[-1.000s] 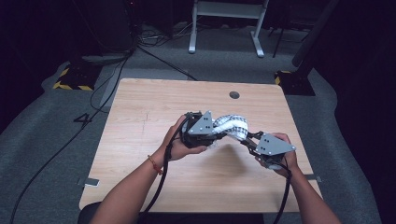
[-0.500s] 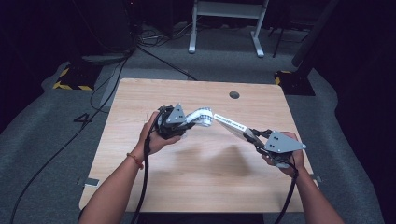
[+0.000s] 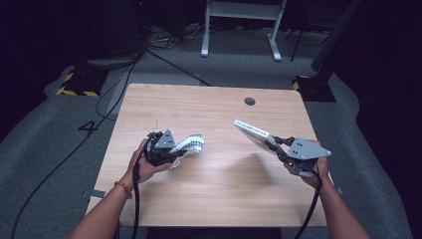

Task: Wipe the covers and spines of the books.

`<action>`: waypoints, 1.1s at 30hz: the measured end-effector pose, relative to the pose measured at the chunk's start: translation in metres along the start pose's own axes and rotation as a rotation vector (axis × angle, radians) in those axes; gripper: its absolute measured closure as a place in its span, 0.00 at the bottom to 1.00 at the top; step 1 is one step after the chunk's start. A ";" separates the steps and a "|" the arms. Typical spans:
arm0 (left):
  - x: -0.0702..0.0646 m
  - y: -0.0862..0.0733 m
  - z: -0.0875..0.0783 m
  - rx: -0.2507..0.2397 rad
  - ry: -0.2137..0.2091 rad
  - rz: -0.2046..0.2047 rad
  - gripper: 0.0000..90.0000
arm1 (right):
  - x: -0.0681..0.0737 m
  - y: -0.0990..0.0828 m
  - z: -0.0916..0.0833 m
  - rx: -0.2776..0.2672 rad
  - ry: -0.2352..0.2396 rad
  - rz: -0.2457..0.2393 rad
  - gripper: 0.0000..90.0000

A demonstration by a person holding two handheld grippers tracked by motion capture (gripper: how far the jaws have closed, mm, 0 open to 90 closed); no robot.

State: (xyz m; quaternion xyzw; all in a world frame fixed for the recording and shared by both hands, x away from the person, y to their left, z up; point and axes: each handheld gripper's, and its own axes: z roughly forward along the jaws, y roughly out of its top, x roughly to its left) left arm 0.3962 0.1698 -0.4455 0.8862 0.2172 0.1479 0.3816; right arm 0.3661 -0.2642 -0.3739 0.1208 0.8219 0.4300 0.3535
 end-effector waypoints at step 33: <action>-0.009 -0.030 -0.008 0.000 -0.054 -0.140 0.25 | 0.029 -0.039 0.032 0.259 -0.096 -0.256 0.82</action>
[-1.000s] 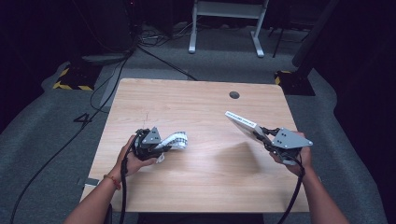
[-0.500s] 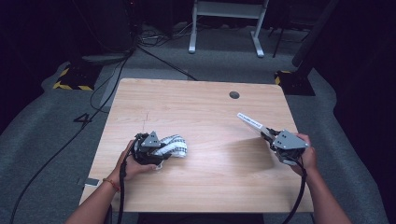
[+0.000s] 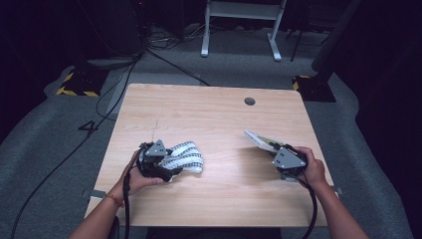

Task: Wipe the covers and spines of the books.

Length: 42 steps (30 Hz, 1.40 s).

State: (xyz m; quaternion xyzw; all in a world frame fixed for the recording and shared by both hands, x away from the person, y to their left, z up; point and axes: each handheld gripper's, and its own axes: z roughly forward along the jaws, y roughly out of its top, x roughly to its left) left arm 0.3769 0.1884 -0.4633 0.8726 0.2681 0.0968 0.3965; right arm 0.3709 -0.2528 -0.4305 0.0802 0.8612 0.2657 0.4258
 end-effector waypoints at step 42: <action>0.008 -0.070 -0.029 0.156 0.102 -0.068 0.23 | 0.025 -0.038 -0.003 -0.004 0.279 0.369 0.39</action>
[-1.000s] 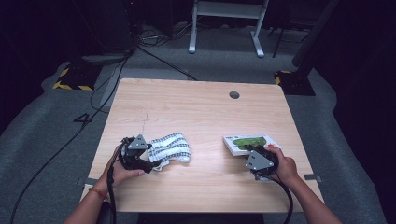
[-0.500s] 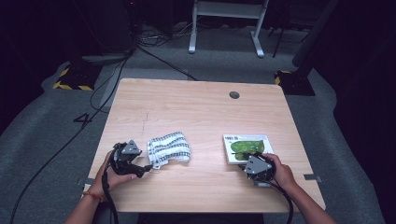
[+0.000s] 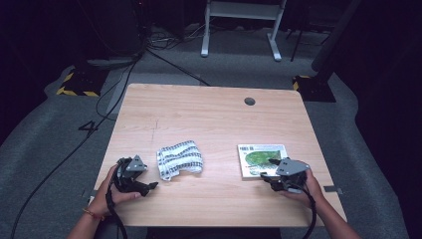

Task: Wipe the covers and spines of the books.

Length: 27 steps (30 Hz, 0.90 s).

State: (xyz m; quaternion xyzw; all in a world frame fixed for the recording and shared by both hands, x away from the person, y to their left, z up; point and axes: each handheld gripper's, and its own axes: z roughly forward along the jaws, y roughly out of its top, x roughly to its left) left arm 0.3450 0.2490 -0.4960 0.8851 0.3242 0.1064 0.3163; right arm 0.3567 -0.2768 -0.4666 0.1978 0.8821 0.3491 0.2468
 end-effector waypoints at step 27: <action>-0.005 -0.013 0.001 -0.081 0.020 -0.025 0.17 | -0.052 -0.116 -0.048 0.060 -0.106 0.442 0.24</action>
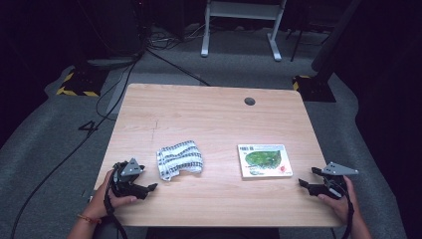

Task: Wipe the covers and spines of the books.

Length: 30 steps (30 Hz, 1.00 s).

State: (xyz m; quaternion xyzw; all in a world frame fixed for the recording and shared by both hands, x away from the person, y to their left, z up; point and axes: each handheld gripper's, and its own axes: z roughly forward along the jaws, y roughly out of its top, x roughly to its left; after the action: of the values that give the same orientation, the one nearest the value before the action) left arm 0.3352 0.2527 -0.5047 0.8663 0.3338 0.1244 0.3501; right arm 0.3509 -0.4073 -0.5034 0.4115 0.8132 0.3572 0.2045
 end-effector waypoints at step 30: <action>0.001 0.001 0.001 0.002 -0.001 -0.001 0.17 | 0.000 0.006 0.009 0.019 0.008 0.038 0.19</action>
State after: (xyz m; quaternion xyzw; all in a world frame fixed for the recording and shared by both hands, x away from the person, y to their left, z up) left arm 0.3365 0.2527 -0.5047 0.8664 0.3344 0.1234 0.3496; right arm 0.3595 -0.4009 -0.5044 0.4272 0.8094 0.3551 0.1905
